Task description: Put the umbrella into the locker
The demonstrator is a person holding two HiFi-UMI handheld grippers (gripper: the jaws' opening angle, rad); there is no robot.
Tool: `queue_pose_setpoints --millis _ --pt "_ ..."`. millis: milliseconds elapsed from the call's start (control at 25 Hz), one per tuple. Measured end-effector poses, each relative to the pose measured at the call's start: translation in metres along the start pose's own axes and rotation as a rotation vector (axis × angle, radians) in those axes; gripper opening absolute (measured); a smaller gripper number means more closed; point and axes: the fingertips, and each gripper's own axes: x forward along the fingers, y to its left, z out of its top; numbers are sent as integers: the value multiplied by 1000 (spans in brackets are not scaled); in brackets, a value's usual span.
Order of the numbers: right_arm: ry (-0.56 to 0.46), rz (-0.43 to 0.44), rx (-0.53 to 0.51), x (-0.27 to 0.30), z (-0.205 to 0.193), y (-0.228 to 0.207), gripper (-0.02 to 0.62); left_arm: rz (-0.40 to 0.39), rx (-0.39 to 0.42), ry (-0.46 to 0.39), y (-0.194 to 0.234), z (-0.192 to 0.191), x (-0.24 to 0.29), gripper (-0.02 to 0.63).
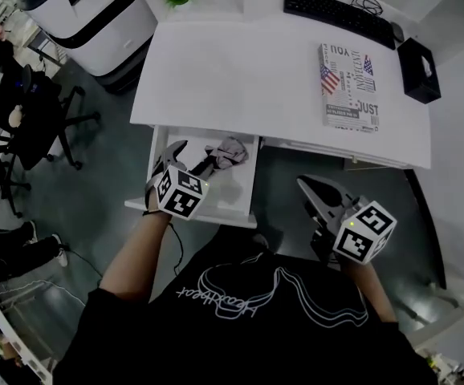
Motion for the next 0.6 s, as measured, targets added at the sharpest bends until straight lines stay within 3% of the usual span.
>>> queue_pose_setpoints --millis 120,160,360,600 --pt "-17 69 -61 -10 7 17 3 1 -9 -119 -20 40 -51 325" --pt "-21 97 -80 -14 8 24 3 -15 -29 -157 -31 50 -67 292" --pt "-52 173 -172 -38 14 51 3 -132 -203 -385 -87 100 -144 104" --pt "-125 240 -236 -73 32 83 3 -307 -395 -673 -133 139 -232 9"
